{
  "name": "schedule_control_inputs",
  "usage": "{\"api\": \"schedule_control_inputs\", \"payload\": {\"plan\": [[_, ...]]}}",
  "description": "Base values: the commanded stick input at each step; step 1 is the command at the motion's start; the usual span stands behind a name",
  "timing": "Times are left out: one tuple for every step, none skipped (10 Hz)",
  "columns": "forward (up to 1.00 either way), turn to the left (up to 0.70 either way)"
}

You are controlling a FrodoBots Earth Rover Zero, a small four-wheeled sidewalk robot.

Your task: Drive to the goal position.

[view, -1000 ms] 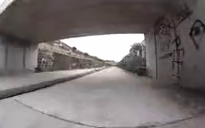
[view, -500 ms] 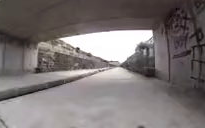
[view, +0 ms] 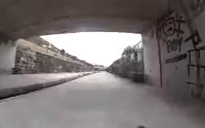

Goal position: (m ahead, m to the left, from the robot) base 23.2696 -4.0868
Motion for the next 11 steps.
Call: {"api": "schedule_control_inputs", "payload": {"plan": [[1.0,0.0],[1.0,0.0],[1.0,0.0],[1.0,0.0],[1.0,0.0],[1.0,0.0],[1.0,0.0],[1.0,0.0],[1.0,0.0],[1.0,0.0],[1.0,0.0]]}}
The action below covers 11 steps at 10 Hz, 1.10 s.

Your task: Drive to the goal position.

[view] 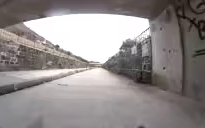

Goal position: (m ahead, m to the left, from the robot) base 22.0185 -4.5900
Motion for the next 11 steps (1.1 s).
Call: {"api": "schedule_control_inputs", "payload": {"plan": [[1.0,0.0],[1.0,0.0],[1.0,0.0],[1.0,0.0],[1.0,0.0],[1.0,0.0],[1.0,0.0],[1.0,0.0],[1.0,0.0],[1.0,0.0],[1.0,0.0]]}}
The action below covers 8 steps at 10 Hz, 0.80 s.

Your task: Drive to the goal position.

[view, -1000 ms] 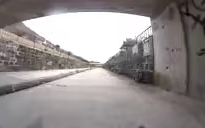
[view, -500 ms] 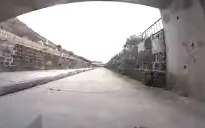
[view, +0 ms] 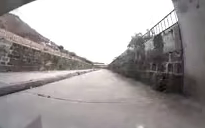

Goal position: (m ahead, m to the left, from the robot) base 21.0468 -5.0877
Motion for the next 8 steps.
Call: {"api": "schedule_control_inputs", "payload": {"plan": [[1.0,0.0],[1.0,0.0],[1.0,0.0],[1.0,-0.4],[1.0,-0.4],[1.0,-0.4],[1.0,0.0],[1.0,0.0]]}}
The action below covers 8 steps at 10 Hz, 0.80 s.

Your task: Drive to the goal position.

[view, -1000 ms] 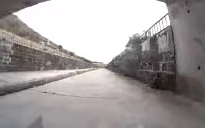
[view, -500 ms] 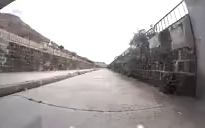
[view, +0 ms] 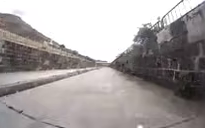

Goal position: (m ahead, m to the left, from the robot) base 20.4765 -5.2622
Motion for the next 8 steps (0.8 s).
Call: {"api": "schedule_control_inputs", "payload": {"plan": [[1.0,0.0],[1.0,0.0],[1.0,0.0],[1.0,0.0],[1.0,0.0],[1.0,0.0],[1.0,0.0],[1.0,0.0]]}}
